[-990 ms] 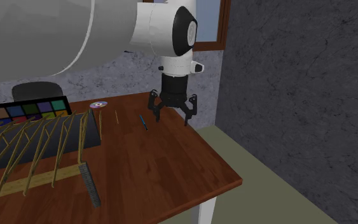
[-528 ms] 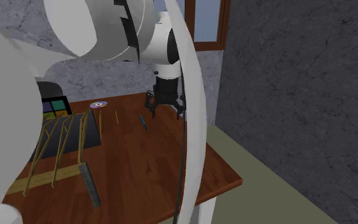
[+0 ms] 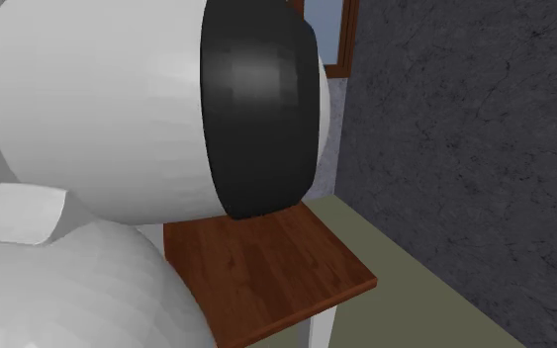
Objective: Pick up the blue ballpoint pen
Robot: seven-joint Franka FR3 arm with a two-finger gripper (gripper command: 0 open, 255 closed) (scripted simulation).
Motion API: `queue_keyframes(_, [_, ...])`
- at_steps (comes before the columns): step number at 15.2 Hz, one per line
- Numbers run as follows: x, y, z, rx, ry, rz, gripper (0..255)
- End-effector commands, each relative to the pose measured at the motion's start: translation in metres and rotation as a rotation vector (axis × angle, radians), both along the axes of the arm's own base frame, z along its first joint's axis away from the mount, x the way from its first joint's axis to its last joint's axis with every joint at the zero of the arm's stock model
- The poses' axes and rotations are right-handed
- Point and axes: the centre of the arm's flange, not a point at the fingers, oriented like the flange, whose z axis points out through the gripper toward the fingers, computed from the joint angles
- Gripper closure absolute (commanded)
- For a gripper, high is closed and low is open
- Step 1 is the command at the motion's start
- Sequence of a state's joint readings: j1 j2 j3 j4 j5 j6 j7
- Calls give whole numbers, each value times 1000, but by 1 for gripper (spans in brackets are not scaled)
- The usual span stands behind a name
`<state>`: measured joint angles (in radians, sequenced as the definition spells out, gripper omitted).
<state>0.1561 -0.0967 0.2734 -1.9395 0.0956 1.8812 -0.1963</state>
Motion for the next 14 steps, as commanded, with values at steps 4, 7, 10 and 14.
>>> queue_keyframes(4, [35, 56, -19, 4, -21, 93, 0])
queue_keyframes(7, [51, 90, -29, 5, -33, 149, 0])
queue_keyframes(10, [66, 124, -39, 6, -45, 204, 0])
queue_keyframes(14, [80, 161, -49, 8, -58, 262, 0])
